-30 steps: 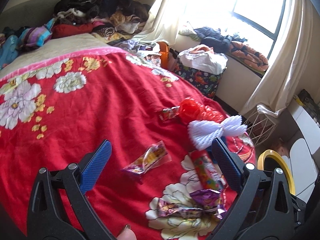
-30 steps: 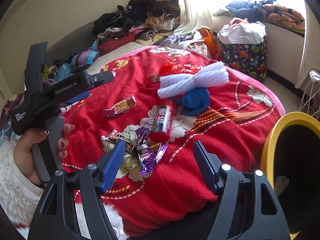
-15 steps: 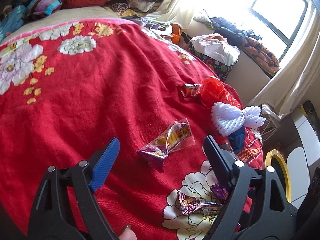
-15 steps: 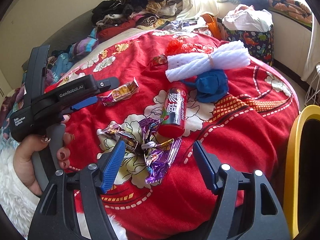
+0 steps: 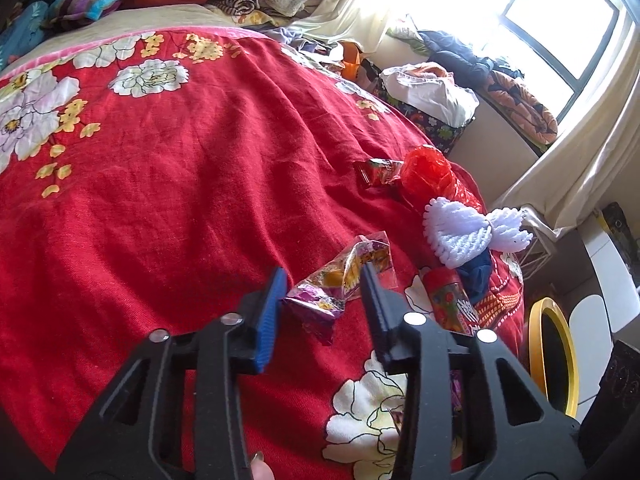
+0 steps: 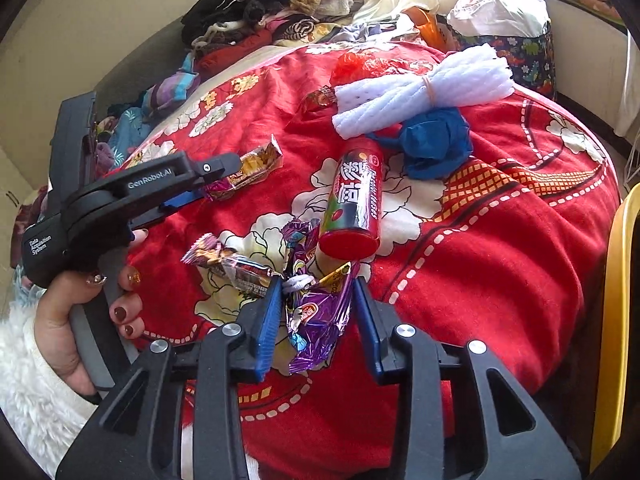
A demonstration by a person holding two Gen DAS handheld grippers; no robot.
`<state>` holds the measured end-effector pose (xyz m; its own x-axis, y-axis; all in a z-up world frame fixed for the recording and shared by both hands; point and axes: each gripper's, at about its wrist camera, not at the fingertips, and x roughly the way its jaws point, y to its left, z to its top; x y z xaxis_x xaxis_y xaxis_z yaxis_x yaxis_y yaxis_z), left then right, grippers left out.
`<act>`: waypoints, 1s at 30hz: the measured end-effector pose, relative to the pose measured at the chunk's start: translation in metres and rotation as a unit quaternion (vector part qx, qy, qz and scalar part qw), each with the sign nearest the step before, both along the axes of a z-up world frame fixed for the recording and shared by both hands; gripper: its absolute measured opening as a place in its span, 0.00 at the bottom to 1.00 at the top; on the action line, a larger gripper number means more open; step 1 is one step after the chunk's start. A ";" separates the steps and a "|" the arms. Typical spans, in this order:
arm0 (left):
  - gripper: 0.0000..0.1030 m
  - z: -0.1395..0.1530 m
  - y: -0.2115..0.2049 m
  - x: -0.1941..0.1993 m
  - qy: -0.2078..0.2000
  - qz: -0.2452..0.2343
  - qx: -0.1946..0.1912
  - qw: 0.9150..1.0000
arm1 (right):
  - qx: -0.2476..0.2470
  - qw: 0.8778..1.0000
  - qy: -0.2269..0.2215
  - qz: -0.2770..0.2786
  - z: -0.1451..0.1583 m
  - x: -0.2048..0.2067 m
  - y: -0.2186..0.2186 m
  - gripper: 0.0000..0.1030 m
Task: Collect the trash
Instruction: 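Grasp the purple candy wrappers with the right tool while the left tool grasps a yellow snack wrapper, then carry both wrappers over the yellow-rimmed bin and open both tools to drop them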
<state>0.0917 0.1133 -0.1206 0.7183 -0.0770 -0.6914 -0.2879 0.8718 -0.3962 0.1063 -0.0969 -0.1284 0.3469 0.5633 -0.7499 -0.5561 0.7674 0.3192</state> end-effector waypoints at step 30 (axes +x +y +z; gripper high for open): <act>0.20 0.053 -0.046 0.001 -0.058 -0.074 0.015 0.995 | 0.015 0.995 -0.075 -0.064 0.042 -0.011 -0.049 0.33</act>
<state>0.0929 0.0677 -0.0679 0.7753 -0.1688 -0.6086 -0.1088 0.9135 -0.3920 0.0953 -0.1460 -0.0863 0.5232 0.5289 -0.6683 -0.4982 0.8260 0.2637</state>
